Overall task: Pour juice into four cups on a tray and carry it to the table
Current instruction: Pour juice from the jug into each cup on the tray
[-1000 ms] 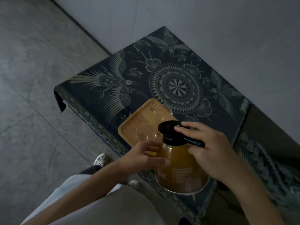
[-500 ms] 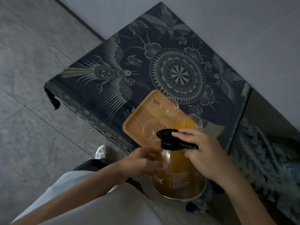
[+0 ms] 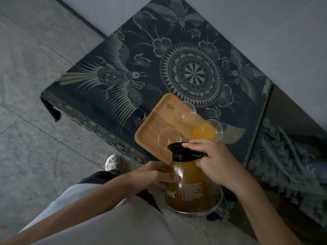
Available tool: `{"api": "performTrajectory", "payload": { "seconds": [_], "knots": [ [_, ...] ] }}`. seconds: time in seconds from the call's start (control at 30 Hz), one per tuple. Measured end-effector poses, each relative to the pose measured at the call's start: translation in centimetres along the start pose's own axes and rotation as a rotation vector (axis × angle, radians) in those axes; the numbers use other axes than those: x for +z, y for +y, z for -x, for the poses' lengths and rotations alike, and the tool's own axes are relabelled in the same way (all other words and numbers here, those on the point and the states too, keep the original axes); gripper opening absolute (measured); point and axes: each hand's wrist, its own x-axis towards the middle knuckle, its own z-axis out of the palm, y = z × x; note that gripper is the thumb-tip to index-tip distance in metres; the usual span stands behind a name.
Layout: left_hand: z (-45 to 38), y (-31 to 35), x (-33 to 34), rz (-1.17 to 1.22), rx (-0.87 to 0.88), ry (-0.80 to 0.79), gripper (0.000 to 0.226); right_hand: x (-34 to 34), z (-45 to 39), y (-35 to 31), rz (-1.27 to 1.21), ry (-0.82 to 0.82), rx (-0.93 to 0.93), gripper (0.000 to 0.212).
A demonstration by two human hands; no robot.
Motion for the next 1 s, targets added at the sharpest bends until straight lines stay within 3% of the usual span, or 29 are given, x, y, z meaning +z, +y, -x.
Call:
{"api": "performTrajectory", "payload": {
  "seconds": [1.0],
  "knots": [
    [-0.5,0.2,-0.3,0.026,-0.014,-0.074,0.064,-0.8,-1.4,-0.3,0.029,-0.032,0.038,0.065]
  ]
}}
